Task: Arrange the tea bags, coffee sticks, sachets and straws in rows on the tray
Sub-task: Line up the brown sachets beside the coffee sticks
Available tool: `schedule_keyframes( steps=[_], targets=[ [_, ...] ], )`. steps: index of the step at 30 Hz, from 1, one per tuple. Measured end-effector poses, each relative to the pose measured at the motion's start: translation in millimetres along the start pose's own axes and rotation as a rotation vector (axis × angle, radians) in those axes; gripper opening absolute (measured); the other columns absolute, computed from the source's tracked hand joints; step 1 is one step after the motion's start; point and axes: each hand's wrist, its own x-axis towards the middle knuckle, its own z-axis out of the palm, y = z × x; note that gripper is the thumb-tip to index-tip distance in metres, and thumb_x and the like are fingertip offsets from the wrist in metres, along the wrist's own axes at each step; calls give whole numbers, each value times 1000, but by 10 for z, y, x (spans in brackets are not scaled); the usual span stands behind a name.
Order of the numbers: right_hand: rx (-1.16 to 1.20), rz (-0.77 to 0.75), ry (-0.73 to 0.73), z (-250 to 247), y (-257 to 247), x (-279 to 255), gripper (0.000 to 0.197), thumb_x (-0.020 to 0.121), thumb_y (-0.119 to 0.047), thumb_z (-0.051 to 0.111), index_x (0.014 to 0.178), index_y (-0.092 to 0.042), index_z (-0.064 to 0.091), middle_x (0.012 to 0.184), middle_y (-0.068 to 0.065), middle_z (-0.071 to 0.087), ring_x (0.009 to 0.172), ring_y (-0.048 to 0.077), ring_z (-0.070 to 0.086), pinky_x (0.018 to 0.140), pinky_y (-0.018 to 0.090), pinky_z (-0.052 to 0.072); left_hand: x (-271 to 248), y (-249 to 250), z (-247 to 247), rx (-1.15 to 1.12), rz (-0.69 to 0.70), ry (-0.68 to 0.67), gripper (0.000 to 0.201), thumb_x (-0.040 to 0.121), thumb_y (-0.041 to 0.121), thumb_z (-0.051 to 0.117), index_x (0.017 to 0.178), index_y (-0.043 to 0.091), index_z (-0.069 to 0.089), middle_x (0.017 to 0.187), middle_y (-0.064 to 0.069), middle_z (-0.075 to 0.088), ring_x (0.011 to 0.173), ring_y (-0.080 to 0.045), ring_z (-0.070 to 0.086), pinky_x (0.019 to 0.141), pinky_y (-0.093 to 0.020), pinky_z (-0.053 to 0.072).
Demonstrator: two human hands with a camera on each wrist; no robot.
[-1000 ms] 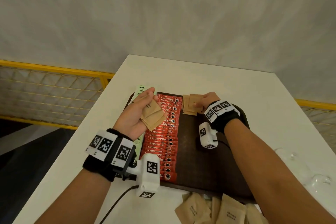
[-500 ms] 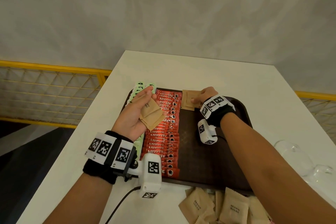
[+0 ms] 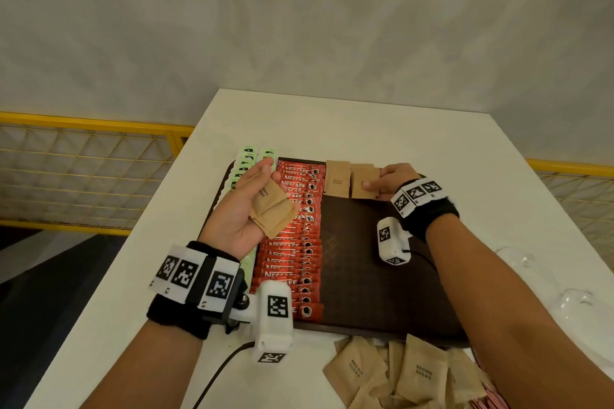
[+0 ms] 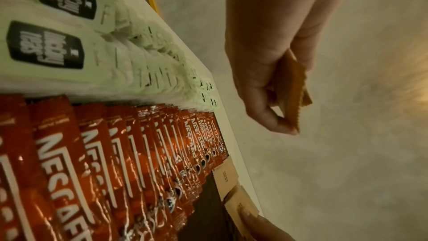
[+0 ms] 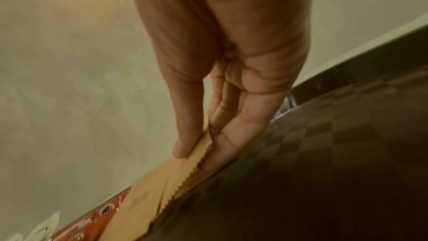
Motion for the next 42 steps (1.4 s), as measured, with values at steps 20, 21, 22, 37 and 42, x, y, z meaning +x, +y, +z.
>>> schedule_keyframes(
  steps=[20,21,22,37,42],
  targets=[
    [-210,-10,86,95,-54,24,79,68,-10,81,132,-6,34,129,16,49,116,32,50,80,36,42,-30,-58,36,-54,-79,-6,27,89,8,52,115,14,59,87,-6,65,75,-17,61,80,-46,55],
    [-207,-6,90,101,-48,15,79,69,-11,81,132,-6,34,128,16,49,115,32,51,79,35,41,-36,-56,45,-55,-80,-7,29,89,8,53,117,14,58,89,-7,65,77,-17,61,82,-47,54],
    [-207,-5,94,106,-38,5,77,70,-11,80,131,-6,34,127,16,50,113,32,51,78,34,42,-41,-54,53,-62,-83,-9,31,89,7,53,119,13,57,92,-8,65,79,-18,61,82,-48,53],
    [-29,-470,-419,307,-547,-1182,29,80,-32,71,101,-14,62,88,-2,60,77,14,58,54,19,47,-23,-194,197,65,-108,-80,36,93,8,50,129,14,50,116,-15,64,87,-22,67,67,-36,59],
    [172,-416,-464,379,-474,-1242,19,81,-13,70,97,-8,60,95,13,60,79,29,57,52,19,48,-87,-169,126,54,-81,-153,20,95,15,45,108,11,60,103,-14,68,92,-25,63,79,-39,55]
  ],
)
